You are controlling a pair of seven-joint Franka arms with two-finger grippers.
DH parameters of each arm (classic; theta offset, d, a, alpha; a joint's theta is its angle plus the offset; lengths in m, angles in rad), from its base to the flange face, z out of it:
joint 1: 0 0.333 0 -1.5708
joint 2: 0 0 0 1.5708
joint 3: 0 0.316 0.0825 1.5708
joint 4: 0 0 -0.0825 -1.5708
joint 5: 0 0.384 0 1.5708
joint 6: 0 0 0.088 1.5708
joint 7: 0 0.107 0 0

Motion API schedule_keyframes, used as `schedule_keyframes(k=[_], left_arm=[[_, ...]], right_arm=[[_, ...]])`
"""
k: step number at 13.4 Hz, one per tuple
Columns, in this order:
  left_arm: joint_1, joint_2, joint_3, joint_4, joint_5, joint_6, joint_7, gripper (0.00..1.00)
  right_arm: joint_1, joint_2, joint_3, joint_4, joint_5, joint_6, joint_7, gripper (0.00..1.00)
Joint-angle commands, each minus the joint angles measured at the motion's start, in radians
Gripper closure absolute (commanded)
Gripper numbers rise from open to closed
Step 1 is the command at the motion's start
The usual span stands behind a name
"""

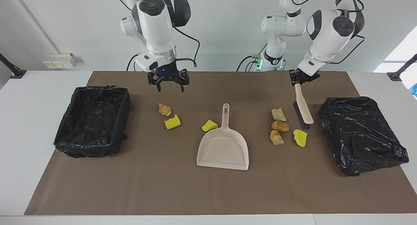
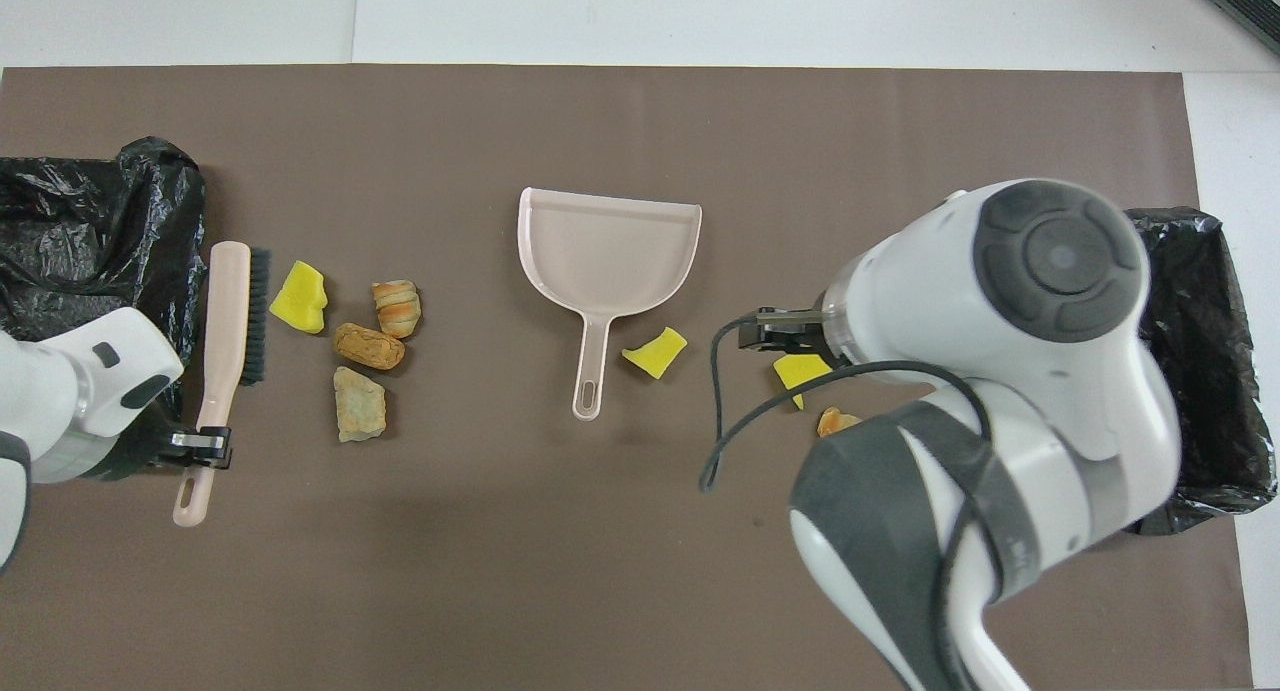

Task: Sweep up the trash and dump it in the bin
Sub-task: 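Lift the brush with the left gripper while the right gripper grasps the dustpan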

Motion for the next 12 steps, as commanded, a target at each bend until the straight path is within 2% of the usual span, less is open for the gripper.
schedule_keyframes(k=[1, 3, 5, 7, 8, 10, 12], left_arm=[[0.027, 0.031, -0.02, 0.016, 0.088, 0.031, 0.019, 1.0], [0.031, 0.056, -0.018, 0.007, 0.091, 0.02, 0.01, 1.0], [0.043, 0.1, -0.018, 0.008, 0.093, 0.037, -0.017, 1.0], [0.046, 0.151, -0.018, 0.01, 0.111, 0.052, -0.072, 1.0], [0.045, 0.162, -0.02, 0.008, 0.113, 0.069, -0.074, 1.0], [0.048, 0.165, -0.02, 0.005, 0.114, 0.08, -0.068, 1.0], [0.037, 0.169, -0.02, -0.012, 0.113, 0.139, -0.082, 1.0]], right_arm=[[0.07, 0.078, -0.006, 0.001, -0.033, 0.13, 0.158, 0.0], [0.112, 0.135, -0.008, 0.011, -0.067, 0.219, 0.255, 0.0], [0.17, 0.227, -0.008, 0.034, -0.149, 0.328, 0.414, 0.0], [0.23, 0.33, -0.008, 0.088, -0.257, 0.352, 0.555, 0.0], [0.253, 0.365, -0.008, 0.103, -0.294, 0.366, 0.591, 0.04], [0.256, 0.382, -0.006, 0.085, -0.308, 0.416, 0.596, 0.06], [0.264, 0.369, -0.006, 0.068, -0.306, 0.393, 0.593, 0.11]])
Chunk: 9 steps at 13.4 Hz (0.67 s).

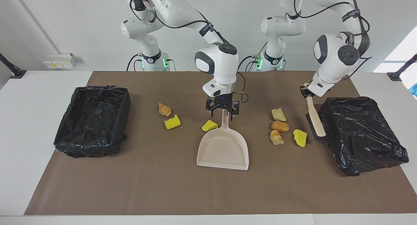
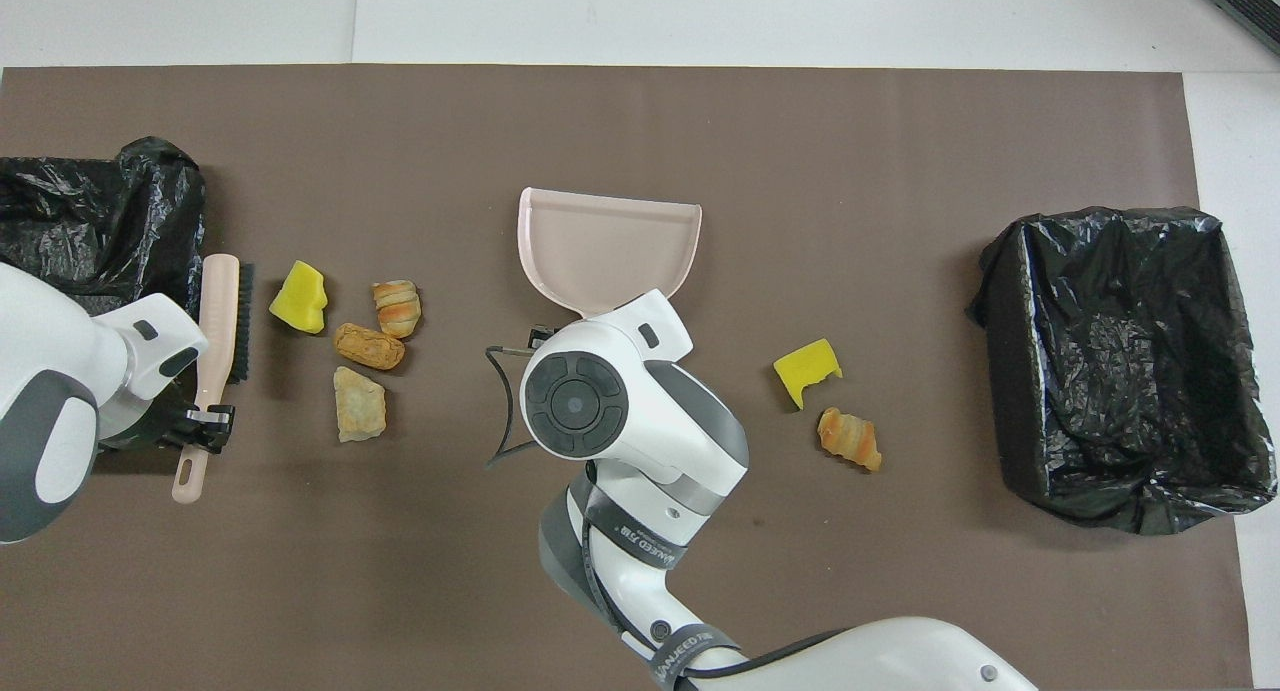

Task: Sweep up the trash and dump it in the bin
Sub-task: 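Lift the brush with the left gripper while the right gripper grasps the dustpan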

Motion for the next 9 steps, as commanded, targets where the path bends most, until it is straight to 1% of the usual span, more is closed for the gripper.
schedule_keyframes(k=[1, 3, 4, 8, 9], left_arm=[[-0.004, -0.005, -0.008, -0.025, 0.022, 0.041, -0.037, 1.0], [-0.009, -0.01, -0.011, -0.036, 0.022, 0.029, -0.043, 1.0], [-0.029, -0.011, -0.011, -0.036, 0.022, 0.026, -0.052, 1.0], [-0.024, 0.024, -0.011, -0.037, 0.022, 0.084, -0.069, 1.0], [-0.03, 0.024, -0.011, -0.037, 0.022, 0.075, -0.069, 1.0]], right_arm=[[0.019, -0.016, -0.003, -0.003, -0.022, -0.022, 0.01, 0.18], [0.029, -0.027, -0.003, -0.015, -0.016, -0.029, 0.002, 0.37], [0.029, -0.025, -0.001, -0.017, -0.011, -0.026, -0.001, 0.41], [0.028, -0.031, 0.003, -0.032, -0.008, -0.026, -0.033, 0.42], [0.028, -0.033, 0.003, -0.035, -0.008, -0.027, -0.042, 0.51]])
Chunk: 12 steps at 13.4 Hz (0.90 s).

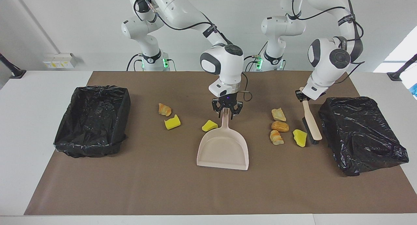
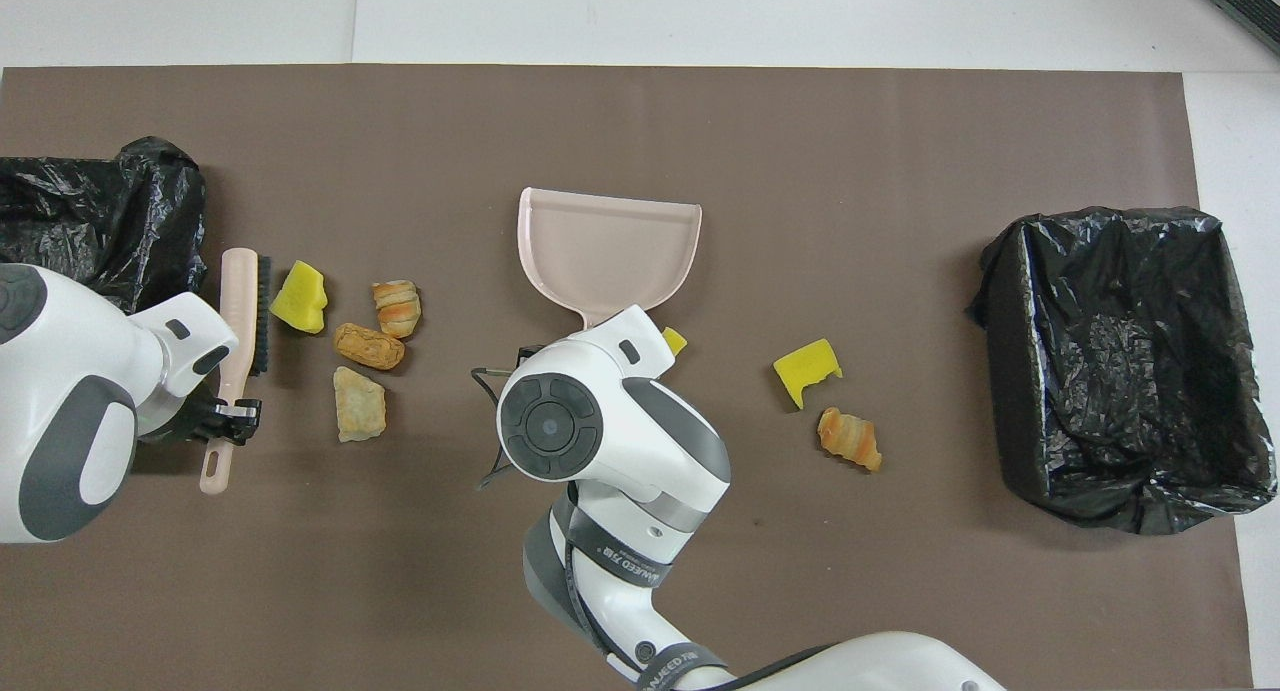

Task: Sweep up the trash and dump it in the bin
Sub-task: 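Lift the brush with the left gripper while the right gripper grasps the dustpan, then set the pink dustpan down beside the bread rolls with the right gripper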

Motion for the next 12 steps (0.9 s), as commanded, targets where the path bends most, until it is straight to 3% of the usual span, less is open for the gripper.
schedule_keyframes(k=[1, 2, 3, 5, 7, 9, 12], left_arm=[[-0.02, 0.003, 0.006, -0.011, 0.022, 0.015, -0.024, 1.0], [-0.037, 0.0, 0.003, -0.016, 0.022, 0.012, -0.036, 1.0], [-0.072, -0.003, 0.003, -0.019, 0.021, 0.01, -0.061, 1.0], [-0.12, -0.008, 0.003, -0.019, 0.021, -0.011, -0.11, 1.0], [-0.16, -0.014, 0.001, -0.019, 0.01, -0.043, -0.145, 1.0], [-0.209, -0.014, 0.001, -0.002, 0.007, -0.095, -0.171, 1.0], [-0.149, -0.051, 0.018, 0.058, -0.038, -0.118, -0.158, 1.0]], right_arm=[[-0.005, -0.027, 0.004, -0.029, -0.007, -0.01, -0.039, 0.61], [-0.005, -0.03, 0.004, -0.027, -0.007, -0.021, -0.062, 0.84], [-0.005, -0.03, 0.004, -0.014, -0.007, -0.059, -0.11, 1.0], [-0.018, -0.058, 0.005, -0.006, 0.006, -0.085, -0.235, 1.0], [-0.049, -0.122, 0.006, -0.009, 0.12, -0.124, -0.33, 1.0], [-0.095, -0.187, 0.006, -0.01, 0.164, -0.218, -0.596, 1.0], [-0.178, -0.224, 0.004, -0.012, 0.248, -0.346, -1.013, 1.0]])
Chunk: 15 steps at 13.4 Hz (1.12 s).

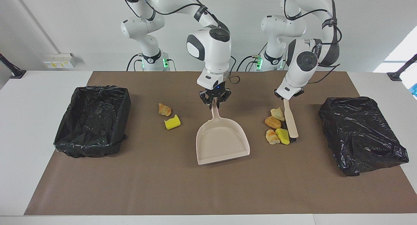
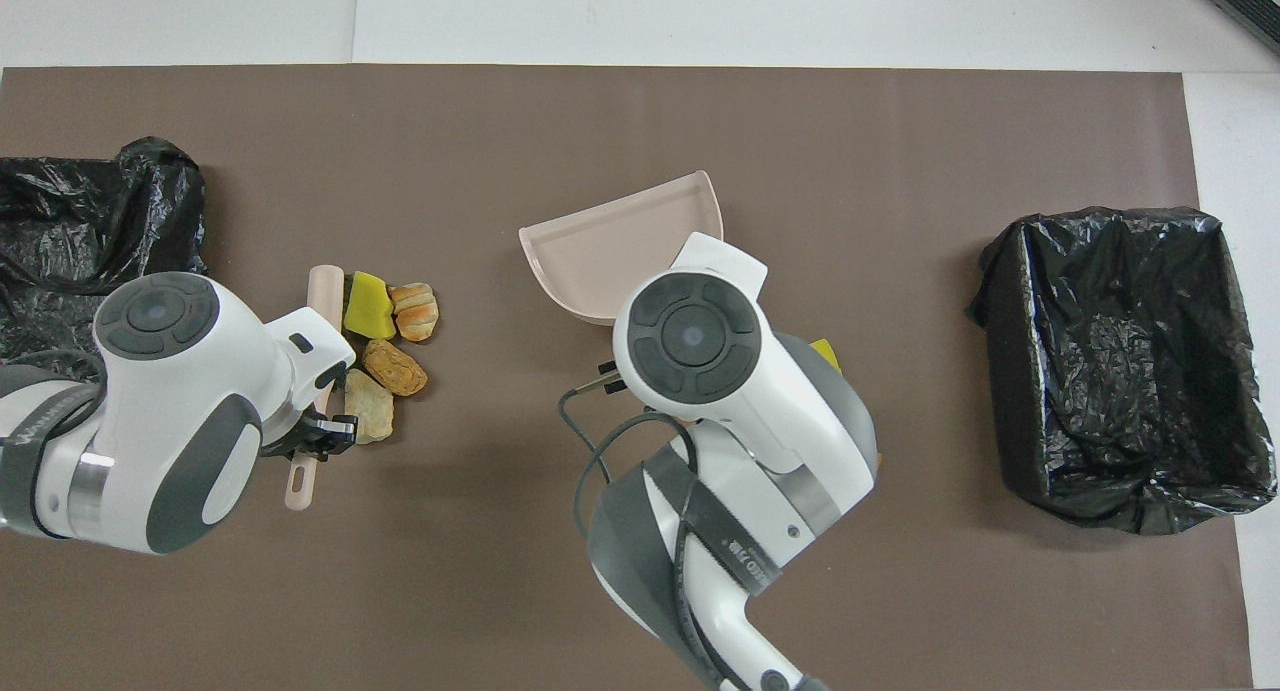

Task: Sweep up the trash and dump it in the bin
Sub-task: 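Set the pink dustpan down beside the bread rolls with the right gripper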

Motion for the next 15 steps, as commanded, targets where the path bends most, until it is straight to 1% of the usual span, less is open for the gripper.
schedule_keyframes(k=[1, 3, 6, 8, 10, 12, 13, 15], left_arm=[[0.08, -0.045, 0.02, 0.032, -0.023, -0.036, 0.005, 1.0], [0.135, -0.059, 0.021, 0.007, -0.028, -0.025, 0.015, 1.0], [0.138, -0.097, 0.021, -0.052, -0.052, -0.025, 0.006, 1.0], [0.135, -0.143, 0.021, -0.133, -0.091, -0.014, 0.011, 1.0], [0.106, -0.145, 0.02, -0.175, -0.096, 0.004, 0.012, 1.0], [0.051, -0.155, 0.02, -0.233, -0.096, 0.06, -0.011, 1.0], [0.028, -0.158, 0.02, -0.244, -0.096, 0.088, -0.034, 1.0], [-0.032, -0.146, 0.02, -0.246, -0.097, 0.113, -0.046, 1.0]], right_arm=[[-0.063, -0.013, 0.009, -0.021, 0.044, -0.03, -0.315, 1.0], [-0.077, -0.013, 0.009, -0.024, 0.044, -0.03, -0.526, 1.0], [-0.1, -0.02, 0.009, -0.055, 0.046, -0.025, -0.804, 1.0], [-0.1, -0.027, 0.009, -0.069, 0.046, -0.013, -0.95, 1.0], [-0.12, -0.027, 0.009, -0.084, 0.046, -0.007, -1.071, 1.0], [-0.131, -0.027, 0.009, -0.104, 0.046, 0.054, -1.195, 1.0], [-0.131, -0.014, 0.01, -0.111, 0.046, 0.057, -1.252, 1.0], [-0.123, -0.003, 0.009, -0.142, 0.068, 0.073, -1.288, 1.0]])
